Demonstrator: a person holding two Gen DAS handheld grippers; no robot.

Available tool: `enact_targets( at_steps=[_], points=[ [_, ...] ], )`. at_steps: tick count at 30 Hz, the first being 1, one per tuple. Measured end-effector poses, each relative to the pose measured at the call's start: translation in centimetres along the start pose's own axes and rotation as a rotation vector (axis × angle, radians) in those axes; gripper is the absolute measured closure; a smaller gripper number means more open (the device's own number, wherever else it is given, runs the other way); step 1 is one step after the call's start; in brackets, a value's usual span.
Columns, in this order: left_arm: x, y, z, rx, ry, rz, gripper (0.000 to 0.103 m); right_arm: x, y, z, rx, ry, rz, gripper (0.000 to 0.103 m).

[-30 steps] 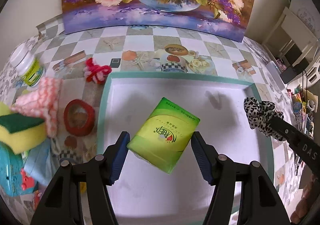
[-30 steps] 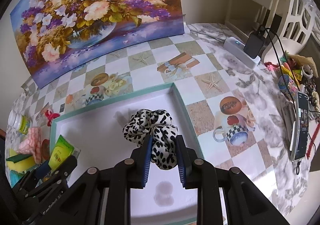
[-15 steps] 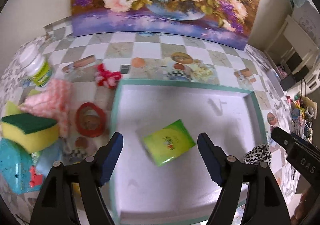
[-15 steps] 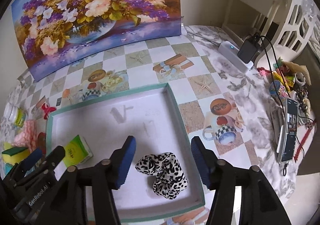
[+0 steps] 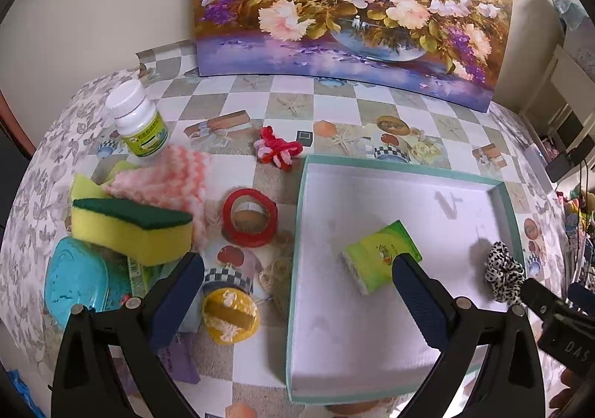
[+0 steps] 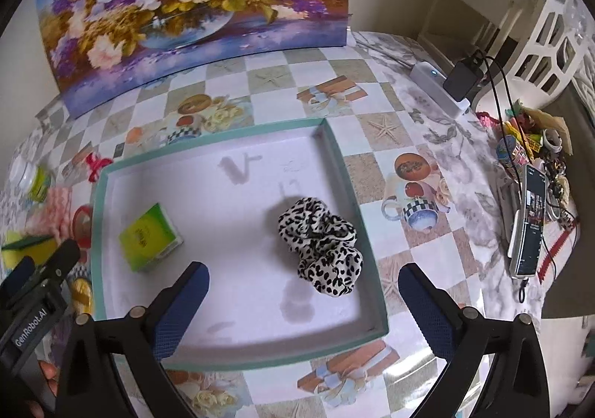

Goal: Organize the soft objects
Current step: 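Lift both open grippers away from the tray toward the pile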

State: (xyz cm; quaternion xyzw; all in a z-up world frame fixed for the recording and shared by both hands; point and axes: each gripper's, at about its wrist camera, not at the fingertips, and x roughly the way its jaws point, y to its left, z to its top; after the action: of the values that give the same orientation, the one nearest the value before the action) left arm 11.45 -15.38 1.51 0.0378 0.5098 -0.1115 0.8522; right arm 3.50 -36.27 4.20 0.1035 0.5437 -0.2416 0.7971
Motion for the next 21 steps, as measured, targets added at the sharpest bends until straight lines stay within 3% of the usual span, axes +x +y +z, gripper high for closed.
enact_targets(
  at_steps=[8, 16, 21],
  points=[
    [-1.7, 1.3, -1.1, -0.016, -0.014, -0.026, 0.002, -1.7, 1.8, -1.0, -0.03, -0.043, 0.028, 0.0],
    [-3.1, 4.2, -0.6, -0.035, -0.054, 0.042, 0.002, -1.3, 3.0, -0.9, -0.012, -0.03, 0.083, 0.0],
    [-3.6, 6.7, 0.0, -0.073, -0.059, 0.035, 0.002, -1.5, 4.2, -1.0, -0.035, -0.039, 0.095, 0.0]
  ],
)
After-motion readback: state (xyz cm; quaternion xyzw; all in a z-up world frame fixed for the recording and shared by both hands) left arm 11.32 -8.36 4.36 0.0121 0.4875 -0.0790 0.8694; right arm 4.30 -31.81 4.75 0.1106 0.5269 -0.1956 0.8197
